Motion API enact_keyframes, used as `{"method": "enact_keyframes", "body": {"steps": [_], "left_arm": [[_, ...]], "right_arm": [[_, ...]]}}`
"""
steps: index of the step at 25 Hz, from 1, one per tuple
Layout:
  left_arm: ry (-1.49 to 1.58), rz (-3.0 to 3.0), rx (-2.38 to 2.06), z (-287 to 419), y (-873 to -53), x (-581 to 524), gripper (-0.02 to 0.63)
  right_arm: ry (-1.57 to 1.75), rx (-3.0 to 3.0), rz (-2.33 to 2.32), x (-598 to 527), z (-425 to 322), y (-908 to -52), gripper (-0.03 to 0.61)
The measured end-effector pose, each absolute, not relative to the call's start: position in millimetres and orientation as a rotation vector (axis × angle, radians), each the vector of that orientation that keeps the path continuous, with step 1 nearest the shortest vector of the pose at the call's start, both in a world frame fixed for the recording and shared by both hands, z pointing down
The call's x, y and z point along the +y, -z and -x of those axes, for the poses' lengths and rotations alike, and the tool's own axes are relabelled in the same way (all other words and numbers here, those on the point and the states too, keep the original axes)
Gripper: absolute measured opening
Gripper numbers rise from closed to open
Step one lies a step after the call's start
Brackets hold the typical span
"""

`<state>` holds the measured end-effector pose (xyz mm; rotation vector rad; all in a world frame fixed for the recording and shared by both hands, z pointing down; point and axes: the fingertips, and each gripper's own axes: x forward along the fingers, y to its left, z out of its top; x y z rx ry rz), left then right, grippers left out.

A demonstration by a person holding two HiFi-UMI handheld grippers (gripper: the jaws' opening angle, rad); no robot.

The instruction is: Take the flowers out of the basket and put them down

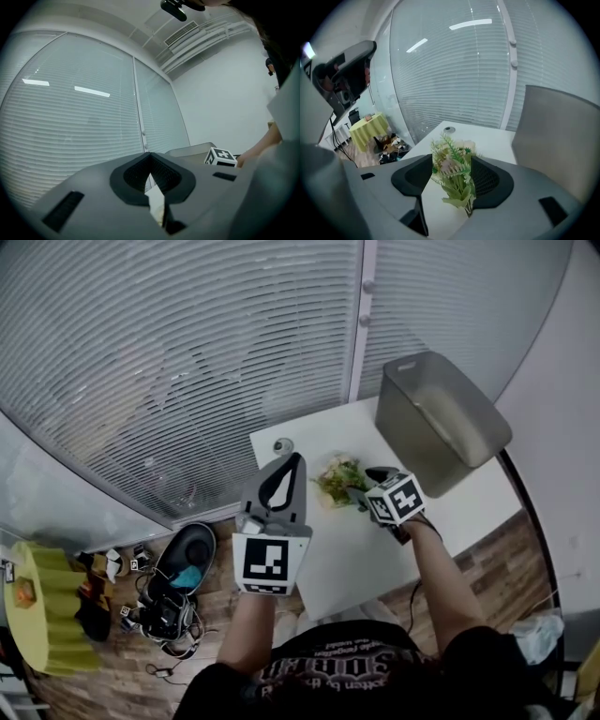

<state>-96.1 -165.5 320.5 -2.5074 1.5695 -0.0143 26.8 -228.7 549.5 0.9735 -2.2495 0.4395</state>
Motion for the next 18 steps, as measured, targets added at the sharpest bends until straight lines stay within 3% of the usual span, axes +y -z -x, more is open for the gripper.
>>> {"method": "enact_keyframes", "body": {"steps": [5,18], "left_arm": [[0.013,2.517,1.562,92,-321,-167,-0.002],[0.002,2.538,1.593,85,-330,-172,-0.002]], "right_arm": [[-0.452,-2.379,-1.083,-230,-26,-505,0.249],[-0.157,-2.550,-1.350,-220,-32,-398,0.065]]}}
